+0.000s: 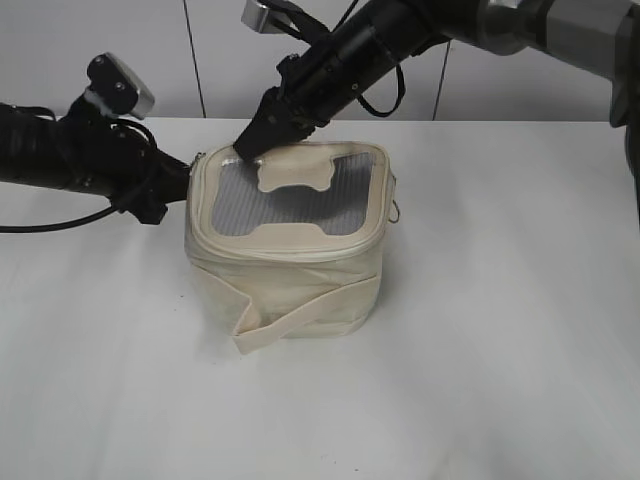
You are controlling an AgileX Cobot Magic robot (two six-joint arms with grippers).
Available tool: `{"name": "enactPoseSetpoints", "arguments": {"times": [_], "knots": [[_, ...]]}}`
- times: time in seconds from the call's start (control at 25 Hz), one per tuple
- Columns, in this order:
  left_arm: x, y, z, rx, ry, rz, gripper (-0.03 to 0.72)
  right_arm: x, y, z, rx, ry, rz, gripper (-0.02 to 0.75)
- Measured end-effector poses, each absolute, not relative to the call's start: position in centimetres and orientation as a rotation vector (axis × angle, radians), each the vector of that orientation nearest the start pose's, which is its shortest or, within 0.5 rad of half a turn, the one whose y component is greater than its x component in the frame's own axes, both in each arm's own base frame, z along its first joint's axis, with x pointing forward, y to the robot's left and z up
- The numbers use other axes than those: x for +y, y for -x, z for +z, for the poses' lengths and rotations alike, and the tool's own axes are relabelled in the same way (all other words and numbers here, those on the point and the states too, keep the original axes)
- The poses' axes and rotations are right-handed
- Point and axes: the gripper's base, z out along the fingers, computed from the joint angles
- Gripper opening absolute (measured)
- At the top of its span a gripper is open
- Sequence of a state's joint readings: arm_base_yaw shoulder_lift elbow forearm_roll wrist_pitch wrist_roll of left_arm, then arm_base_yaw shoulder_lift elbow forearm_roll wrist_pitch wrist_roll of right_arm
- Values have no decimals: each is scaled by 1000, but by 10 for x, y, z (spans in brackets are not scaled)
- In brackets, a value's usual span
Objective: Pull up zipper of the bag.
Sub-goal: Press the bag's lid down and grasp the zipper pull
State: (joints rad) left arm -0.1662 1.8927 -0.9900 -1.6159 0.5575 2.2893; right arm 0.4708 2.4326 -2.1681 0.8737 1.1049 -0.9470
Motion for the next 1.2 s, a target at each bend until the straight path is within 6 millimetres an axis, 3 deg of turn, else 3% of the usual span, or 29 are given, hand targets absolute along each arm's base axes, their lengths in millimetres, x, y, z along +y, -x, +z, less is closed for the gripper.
{"name": "enactPoseSetpoints", "arguments": {"times": [0.44, 0.64, 0.84, 1.2], "knots": [[-114, -366, 168, 1864, -1150, -411, 224, 292, -436, 196, 2122, 1333, 993, 44], [-114, -365, 166, 1863, -1180, -408, 142, 292, -436, 196, 2122, 1333, 993, 44], [-114, -365, 161, 1867, -1208, -407, -1, 292, -436, 196, 2122, 1332, 993, 43], [-108, -357, 168, 1952, -1195, -371, -4, 291, -437, 196, 2137, 1314, 998, 42]]}}
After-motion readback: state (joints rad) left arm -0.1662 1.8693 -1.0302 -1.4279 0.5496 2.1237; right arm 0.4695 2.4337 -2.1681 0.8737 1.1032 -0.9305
